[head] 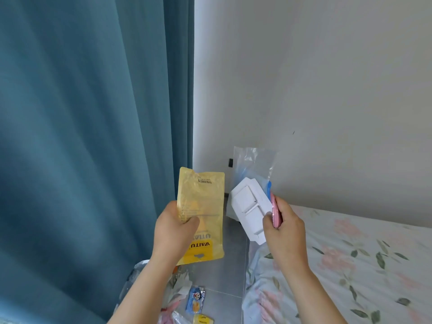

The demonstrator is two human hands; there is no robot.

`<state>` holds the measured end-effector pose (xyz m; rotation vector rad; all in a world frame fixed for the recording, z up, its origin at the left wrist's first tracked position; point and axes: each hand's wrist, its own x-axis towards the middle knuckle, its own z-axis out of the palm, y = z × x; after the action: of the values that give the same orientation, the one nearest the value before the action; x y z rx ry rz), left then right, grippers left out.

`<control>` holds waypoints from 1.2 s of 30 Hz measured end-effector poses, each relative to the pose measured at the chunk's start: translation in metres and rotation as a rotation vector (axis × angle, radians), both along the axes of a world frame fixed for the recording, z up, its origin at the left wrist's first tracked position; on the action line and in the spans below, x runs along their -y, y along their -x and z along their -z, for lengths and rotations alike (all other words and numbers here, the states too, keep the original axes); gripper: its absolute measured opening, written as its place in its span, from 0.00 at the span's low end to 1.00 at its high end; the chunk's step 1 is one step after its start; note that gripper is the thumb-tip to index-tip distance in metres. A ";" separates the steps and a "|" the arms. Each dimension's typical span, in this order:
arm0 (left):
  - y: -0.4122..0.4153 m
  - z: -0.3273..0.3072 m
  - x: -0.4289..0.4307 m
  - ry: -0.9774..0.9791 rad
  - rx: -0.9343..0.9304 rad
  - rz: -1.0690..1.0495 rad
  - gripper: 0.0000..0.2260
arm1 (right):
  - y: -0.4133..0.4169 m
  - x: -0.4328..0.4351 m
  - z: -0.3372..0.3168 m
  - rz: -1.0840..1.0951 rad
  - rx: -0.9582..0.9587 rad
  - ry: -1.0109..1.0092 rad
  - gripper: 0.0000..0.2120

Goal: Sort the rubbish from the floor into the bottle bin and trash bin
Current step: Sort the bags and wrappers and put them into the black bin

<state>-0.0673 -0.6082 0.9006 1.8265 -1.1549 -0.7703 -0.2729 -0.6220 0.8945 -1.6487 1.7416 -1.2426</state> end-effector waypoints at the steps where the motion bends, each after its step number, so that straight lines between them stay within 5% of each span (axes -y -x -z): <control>1: 0.003 0.001 0.000 -0.003 0.003 0.004 0.05 | 0.005 0.001 0.001 0.006 -0.005 -0.003 0.21; 5: 0.003 0.007 -0.001 -0.028 0.017 0.010 0.05 | 0.015 0.002 0.008 0.049 -0.017 -0.027 0.16; 21: -0.046 0.019 0.054 -0.085 0.066 0.182 0.05 | -0.018 0.024 0.013 0.139 -0.105 -0.115 0.22; 36: 0.015 0.037 0.223 -0.121 0.021 0.169 0.06 | 0.053 0.182 0.036 0.190 -0.085 -0.143 0.18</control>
<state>-0.0827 -0.8314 0.8637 1.8556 -1.3143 -0.9375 -0.3258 -0.8041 0.8584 -1.5021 2.0292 -1.1126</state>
